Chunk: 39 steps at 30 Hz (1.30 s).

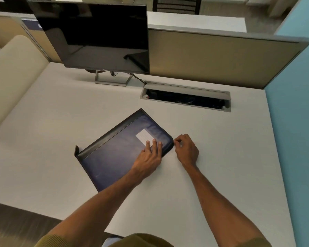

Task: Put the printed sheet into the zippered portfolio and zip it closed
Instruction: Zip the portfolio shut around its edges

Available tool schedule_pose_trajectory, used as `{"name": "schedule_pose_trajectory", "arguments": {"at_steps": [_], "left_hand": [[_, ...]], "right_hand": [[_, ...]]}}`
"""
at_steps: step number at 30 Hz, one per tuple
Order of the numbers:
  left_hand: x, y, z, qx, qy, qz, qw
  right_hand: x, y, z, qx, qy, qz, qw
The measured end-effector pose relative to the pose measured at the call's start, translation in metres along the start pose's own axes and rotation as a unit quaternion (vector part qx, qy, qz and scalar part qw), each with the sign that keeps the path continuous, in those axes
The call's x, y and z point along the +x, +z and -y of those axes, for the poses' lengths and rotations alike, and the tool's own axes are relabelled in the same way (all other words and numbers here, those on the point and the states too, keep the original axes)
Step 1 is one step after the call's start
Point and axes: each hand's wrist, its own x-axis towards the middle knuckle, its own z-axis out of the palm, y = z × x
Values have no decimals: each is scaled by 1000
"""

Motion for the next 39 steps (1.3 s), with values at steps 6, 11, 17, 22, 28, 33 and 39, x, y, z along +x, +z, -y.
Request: {"name": "schedule_pose_trajectory", "arguments": {"at_steps": [6, 11, 17, 22, 28, 33, 39], "left_hand": [[9, 6, 5, 6, 23, 6, 1000], [18, 3, 25, 19, 29, -58, 998], [73, -34, 56, -51, 57, -123, 989], [111, -53, 67, -70, 77, -41, 994], [104, -44, 64, -126, 90, -87, 984], [102, -40, 71, -146, 78, -93, 982], [97, -36, 67, -180, 97, -107, 973]], "right_hand": [[43, -3, 5, 26, -61, 82, 994], [73, -6, 10, 19, -105, 161, 981], [80, -4, 5, 20, -107, 180, 978], [80, -4, 2, 39, -97, 182, 978], [86, -1, 3, 50, -101, 183, 977], [85, -7, -2, 68, -125, 237, 961], [80, -14, -14, 109, -94, 259, 955]]}}
